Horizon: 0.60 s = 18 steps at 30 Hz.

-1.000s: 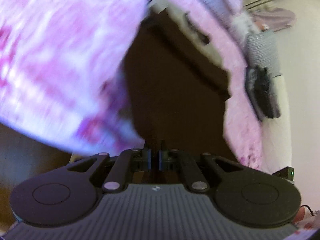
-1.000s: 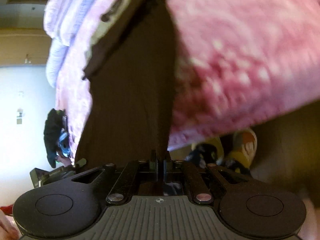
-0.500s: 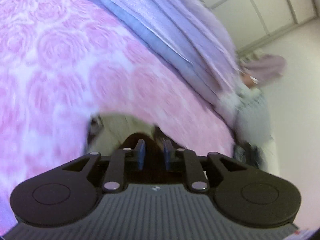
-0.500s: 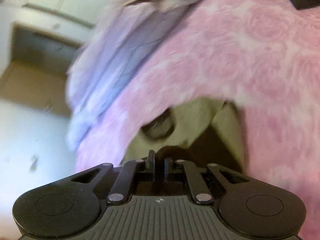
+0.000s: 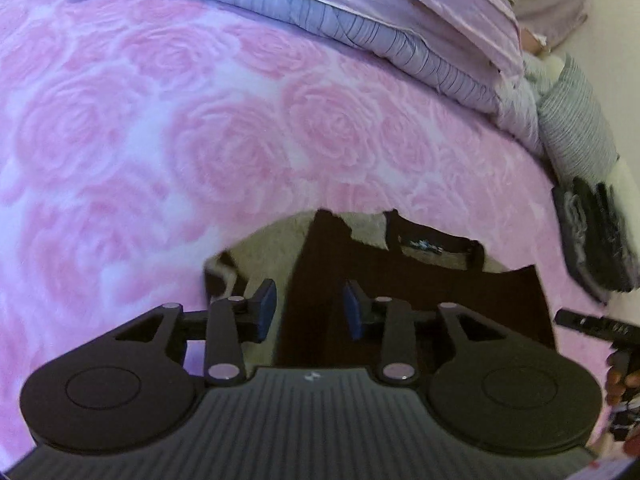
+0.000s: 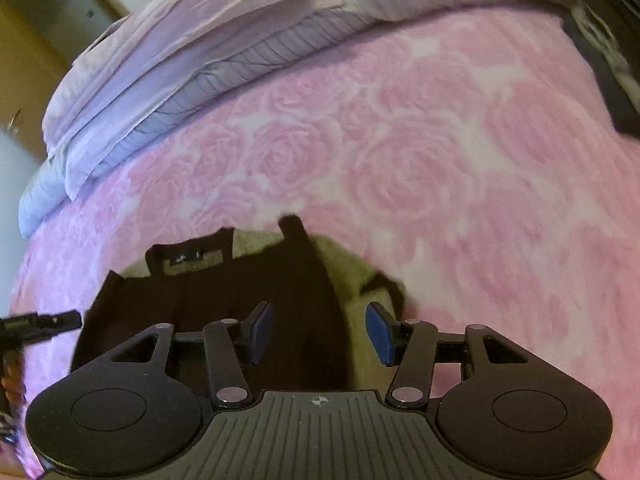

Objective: Fold large clothes
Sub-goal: 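Lift the hem with both tools and fold it up toward the grey collar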

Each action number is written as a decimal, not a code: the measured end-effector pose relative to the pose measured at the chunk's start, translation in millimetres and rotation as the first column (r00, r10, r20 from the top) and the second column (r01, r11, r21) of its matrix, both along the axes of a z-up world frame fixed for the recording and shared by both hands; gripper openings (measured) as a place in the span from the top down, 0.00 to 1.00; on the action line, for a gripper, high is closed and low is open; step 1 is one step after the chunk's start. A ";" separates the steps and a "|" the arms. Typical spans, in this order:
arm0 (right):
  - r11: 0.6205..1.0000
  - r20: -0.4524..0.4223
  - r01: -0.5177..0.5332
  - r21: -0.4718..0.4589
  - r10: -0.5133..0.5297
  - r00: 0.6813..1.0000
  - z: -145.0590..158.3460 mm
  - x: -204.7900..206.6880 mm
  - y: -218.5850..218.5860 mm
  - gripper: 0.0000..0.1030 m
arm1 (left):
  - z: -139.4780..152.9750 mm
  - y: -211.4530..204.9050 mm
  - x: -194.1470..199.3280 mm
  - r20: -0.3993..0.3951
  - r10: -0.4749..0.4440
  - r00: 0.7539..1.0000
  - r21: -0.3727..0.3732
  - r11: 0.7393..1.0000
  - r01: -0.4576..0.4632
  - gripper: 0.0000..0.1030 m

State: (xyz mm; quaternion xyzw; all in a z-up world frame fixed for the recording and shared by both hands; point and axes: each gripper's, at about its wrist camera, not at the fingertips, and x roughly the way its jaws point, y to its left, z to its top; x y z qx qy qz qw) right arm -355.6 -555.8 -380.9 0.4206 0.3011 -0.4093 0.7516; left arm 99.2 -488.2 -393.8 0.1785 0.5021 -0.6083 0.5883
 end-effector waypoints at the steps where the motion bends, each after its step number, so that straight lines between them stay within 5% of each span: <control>1: 1.000 0.005 -0.004 -0.007 0.004 1.000 -3.5 4.2 -4.7 0.53 | -1.8 -4.2 -1.8 0.010 -0.008 1.000 -0.001 1.000 0.008 0.69; 5: 1.000 0.003 -0.014 -0.015 0.014 1.000 -19.8 18.8 -21.1 0.53 | -14.2 -19.9 -5.5 0.030 -0.039 0.999 0.005 0.999 0.039 0.78; 6: 0.999 0.007 -0.035 -0.016 0.035 0.999 -23.0 22.2 -22.5 0.65 | -13.5 -19.6 -6.9 0.039 -0.054 0.998 -0.002 0.999 0.054 0.96; 7: 0.998 0.015 -0.059 -0.024 0.060 0.998 -22.5 25.5 -22.8 0.98 | -11.9 -18.6 -7.4 0.052 -0.057 0.997 -0.008 0.998 0.057 0.96; 13: 0.986 0.019 -0.047 -0.160 0.051 0.999 9.2 19.2 -19.9 0.99 | 17.9 -2.7 0.6 0.165 0.001 0.986 -0.142 0.990 0.023 0.96; 18: 0.989 -0.007 -0.011 -0.147 0.010 1.000 1.3 29.3 -47.4 0.99 | 1.8 -33.6 -3.0 0.207 -0.023 0.978 -0.105 0.993 0.045 0.96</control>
